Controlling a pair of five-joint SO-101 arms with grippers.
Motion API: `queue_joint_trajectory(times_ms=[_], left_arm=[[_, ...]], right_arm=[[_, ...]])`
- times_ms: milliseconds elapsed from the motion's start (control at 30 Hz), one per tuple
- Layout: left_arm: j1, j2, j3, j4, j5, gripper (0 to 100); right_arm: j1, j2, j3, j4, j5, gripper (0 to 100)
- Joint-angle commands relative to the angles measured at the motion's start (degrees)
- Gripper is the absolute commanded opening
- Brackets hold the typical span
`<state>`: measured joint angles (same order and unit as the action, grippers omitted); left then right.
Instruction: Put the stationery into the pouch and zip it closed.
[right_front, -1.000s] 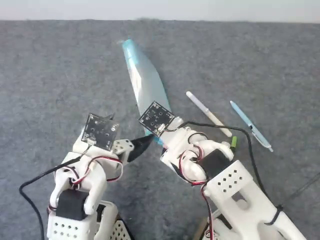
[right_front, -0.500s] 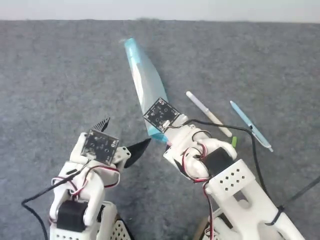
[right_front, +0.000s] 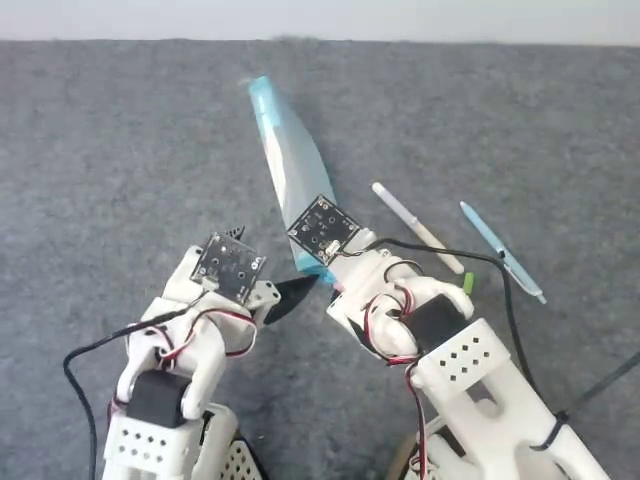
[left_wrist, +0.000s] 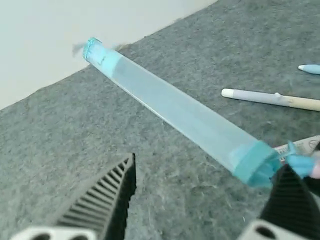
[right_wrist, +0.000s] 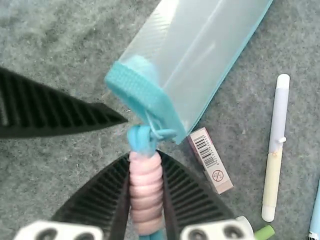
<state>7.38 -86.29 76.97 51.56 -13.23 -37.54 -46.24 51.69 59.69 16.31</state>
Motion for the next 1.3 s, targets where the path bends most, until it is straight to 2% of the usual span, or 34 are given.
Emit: queue_joint_trajectory(times_ms=[0,267,500,600,867,1100,1267], left_arm=[[0.4,2.9,-0.7,-3.7,-0.7,40],[0.2,10.0,-1.0,-9.4,-0.5,40],[-5.0,16.3,-3.2,-14.0,0.0,40],[-7.2,17.3,-3.2,-16.0,2.7,40],[-7.8,17.6,-4.4,-16.5,7.5,40],[-13.5,17.8,-4.6,-18.5,10.7,40],[-14.1,17.8,-4.5,-18.5,12.3,40]], right_arm=[[0.9,-1.1,-0.9,0.4,-0.1,0.7],[-1.6,-1.1,-0.9,1.5,-0.1,0.7],[-2.0,-1.6,-0.9,2.8,0.0,0.7],[-2.1,-1.2,-0.9,2.8,0.0,0.7],[-2.1,-1.1,1.2,2.2,2.7,0.7],[-2.1,-1.0,1.3,2.3,2.8,0.7],[-2.1,-1.0,1.3,2.7,2.9,0.7]])
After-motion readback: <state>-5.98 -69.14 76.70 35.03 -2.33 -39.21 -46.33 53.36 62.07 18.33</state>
